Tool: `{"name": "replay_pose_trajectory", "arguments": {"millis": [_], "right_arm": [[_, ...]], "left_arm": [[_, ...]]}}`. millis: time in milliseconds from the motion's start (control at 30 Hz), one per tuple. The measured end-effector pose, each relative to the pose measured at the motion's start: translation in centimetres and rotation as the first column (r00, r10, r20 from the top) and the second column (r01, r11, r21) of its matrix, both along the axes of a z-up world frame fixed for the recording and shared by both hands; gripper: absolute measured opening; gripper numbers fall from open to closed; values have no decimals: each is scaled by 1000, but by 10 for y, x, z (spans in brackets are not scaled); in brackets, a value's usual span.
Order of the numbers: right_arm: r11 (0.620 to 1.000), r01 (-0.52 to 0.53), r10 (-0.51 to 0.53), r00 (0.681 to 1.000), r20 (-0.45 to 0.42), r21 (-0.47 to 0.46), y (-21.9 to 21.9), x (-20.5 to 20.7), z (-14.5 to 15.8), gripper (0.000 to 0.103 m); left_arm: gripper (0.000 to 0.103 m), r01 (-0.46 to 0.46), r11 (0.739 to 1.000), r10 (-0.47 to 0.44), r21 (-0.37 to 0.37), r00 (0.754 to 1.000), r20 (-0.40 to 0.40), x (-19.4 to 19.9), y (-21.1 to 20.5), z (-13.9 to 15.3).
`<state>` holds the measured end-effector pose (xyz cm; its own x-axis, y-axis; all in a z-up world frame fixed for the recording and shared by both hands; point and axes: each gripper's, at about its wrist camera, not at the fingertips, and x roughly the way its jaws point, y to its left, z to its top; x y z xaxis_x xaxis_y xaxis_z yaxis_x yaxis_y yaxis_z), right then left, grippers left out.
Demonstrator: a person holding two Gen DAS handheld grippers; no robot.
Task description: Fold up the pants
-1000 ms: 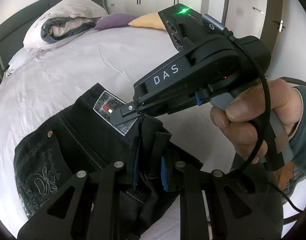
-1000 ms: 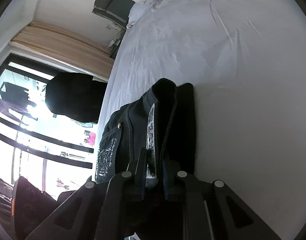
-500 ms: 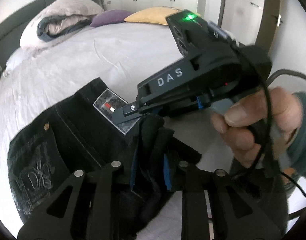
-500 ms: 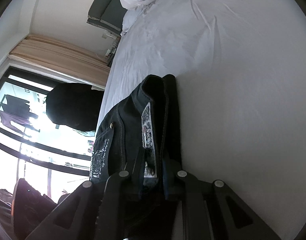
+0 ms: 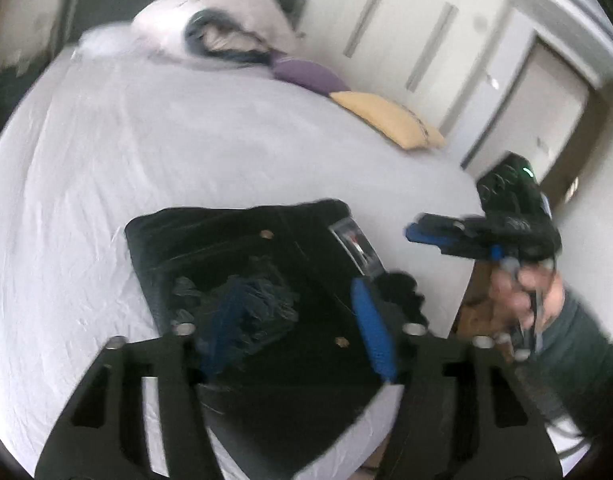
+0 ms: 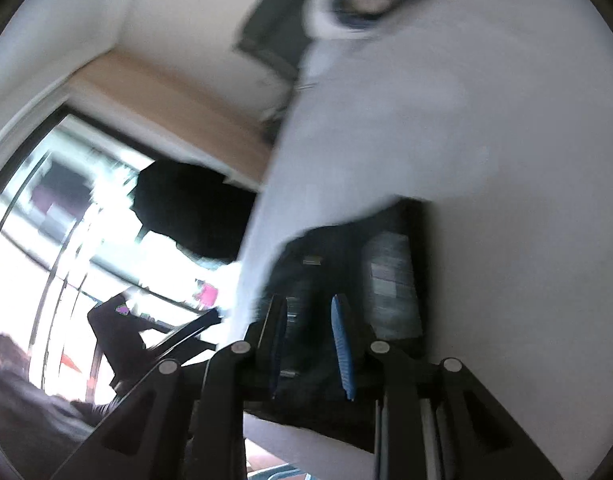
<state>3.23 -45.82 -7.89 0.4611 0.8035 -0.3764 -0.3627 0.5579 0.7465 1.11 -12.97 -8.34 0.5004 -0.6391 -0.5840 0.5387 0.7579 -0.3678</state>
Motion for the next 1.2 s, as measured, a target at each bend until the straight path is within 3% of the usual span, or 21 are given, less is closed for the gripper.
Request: {"name": "replay_pose_trajectory", "arguments": {"millis": [67, 100, 167, 233, 267, 300, 333, 467, 567, 733, 833, 1200], "right_arm": [[997, -80, 80, 997, 17, -15, 24, 9, 5, 27], [993, -108, 108, 994, 2, -35, 34, 14, 1, 27], [985, -137, 129, 989, -76, -109, 48, 25, -24, 27], [979, -125, 90, 973, -213, -158, 46, 32, -64, 3], [985, -90, 50, 965, -256, -149, 37, 32, -84, 0], [993, -69, 42, 965, -260, -93, 30, 30, -89, 0], [998, -35, 19, 967, -255, -56, 23, 27, -91, 0], [996, -18, -5, 969, -245, -90, 25, 27, -87, 0], [997, -13, -8, 967, -255, -80, 27, 29, -90, 0], [996, -8, -13, 969, -245, -86, 32, 29, -92, 0], [995, 0, -24, 970, -242, -97, 29, 29, -92, 0], [996, 13, -34, 973, -227, -91, 29, 24, -95, 0]], "left_arm": [[43, -8, 999, 5, -53, 999, -50, 23, 11, -5], [37, -13, 998, 10, -59, 998, -58, 31, 13, -6], [37, 14, 995, -22, -95, 996, -89, 50, 16, -7], [34, 17, 995, -28, -98, 994, -110, 71, 17, -14], [31, 16, 994, -31, -112, 991, -130, 81, 18, -19], [29, 20, 990, -43, -139, 985, -166, 93, 21, -27], [21, 20, 988, -50, -150, 979, -198, 102, 23, -36], [4, 18, 983, -73, -183, 951, -300, 120, 32, -71], [4, 20, 965, -107, -261, 940, -324, 111, 43, -88], [2, -11, 958, -102, -286, 921, -376, 103, 61, -117], [2, 9, 954, -129, -300, 916, -380, 89, 65, -118], [2, 127, 959, -204, -255, 930, -306, 5, 73, -109]]}}
